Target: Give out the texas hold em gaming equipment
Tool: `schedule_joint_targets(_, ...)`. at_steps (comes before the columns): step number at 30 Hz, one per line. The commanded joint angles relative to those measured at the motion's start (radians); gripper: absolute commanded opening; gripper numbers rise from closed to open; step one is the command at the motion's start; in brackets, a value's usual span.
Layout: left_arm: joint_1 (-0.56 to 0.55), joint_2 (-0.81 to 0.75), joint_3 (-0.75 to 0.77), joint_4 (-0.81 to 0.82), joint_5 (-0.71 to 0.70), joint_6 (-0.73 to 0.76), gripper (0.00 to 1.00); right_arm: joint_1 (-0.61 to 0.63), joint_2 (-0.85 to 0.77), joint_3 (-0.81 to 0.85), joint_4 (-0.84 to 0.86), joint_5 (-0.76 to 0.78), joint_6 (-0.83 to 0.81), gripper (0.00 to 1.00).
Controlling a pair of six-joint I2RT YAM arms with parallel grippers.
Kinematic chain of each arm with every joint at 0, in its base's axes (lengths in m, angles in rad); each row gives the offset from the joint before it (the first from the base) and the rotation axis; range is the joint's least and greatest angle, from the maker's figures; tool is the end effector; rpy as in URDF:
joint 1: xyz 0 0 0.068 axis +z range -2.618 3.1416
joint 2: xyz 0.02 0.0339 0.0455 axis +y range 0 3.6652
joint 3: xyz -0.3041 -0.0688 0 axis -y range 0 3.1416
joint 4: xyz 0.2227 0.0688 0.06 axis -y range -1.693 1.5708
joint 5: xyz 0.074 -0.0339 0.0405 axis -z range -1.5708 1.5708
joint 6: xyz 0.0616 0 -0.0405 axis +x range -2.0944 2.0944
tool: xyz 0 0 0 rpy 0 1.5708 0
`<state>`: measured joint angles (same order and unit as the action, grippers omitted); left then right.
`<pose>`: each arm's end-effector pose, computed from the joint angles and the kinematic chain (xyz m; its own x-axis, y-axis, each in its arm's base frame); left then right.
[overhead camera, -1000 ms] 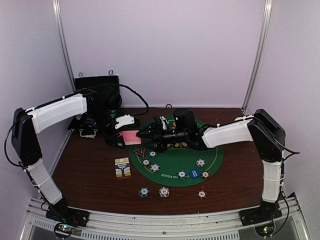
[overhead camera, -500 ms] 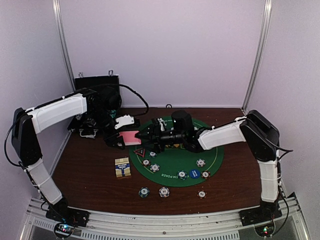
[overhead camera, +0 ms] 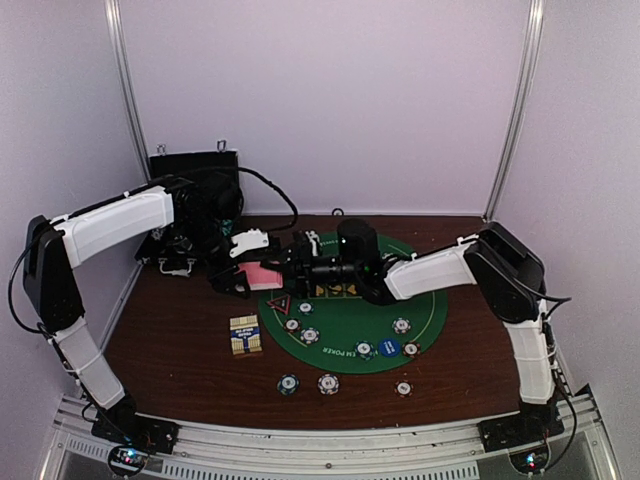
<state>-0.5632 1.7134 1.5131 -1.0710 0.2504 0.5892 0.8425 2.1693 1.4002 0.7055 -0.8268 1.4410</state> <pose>0.2733 -0.1906 0.3013 -0.3499 0.8576 -0.3769 0.9304 0.3651 -0.0329 0.3047 0.4097 0.2456 -0.9913 -0.1026 -0.0828 -0.0867 0.0344 0.9956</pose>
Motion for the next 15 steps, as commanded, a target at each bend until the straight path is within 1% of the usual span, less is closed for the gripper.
schedule_joint_targets(1,-0.007,0.007,0.038,0.016,0.021,-0.009,0.0,0.01,0.035,0.044,0.061,-0.024,0.038,0.52)
schedule_joint_targets(10,-0.01,0.015,0.045,0.016,0.013,-0.009,0.0,0.015,0.074,0.083,0.11,-0.034,0.085,0.3)
schedule_joint_targets(13,-0.01,0.023,0.053,0.016,0.002,-0.014,0.0,0.015,0.081,0.083,0.115,-0.035,0.095,0.18)
schedule_joint_targets(14,-0.01,0.026,0.057,0.016,-0.003,-0.018,0.08,0.015,0.083,0.082,0.117,-0.035,0.097,0.13)
schedule_joint_targets(15,-0.01,0.025,0.058,0.017,-0.009,-0.022,0.3,0.015,0.085,0.081,0.121,-0.035,0.102,0.09)
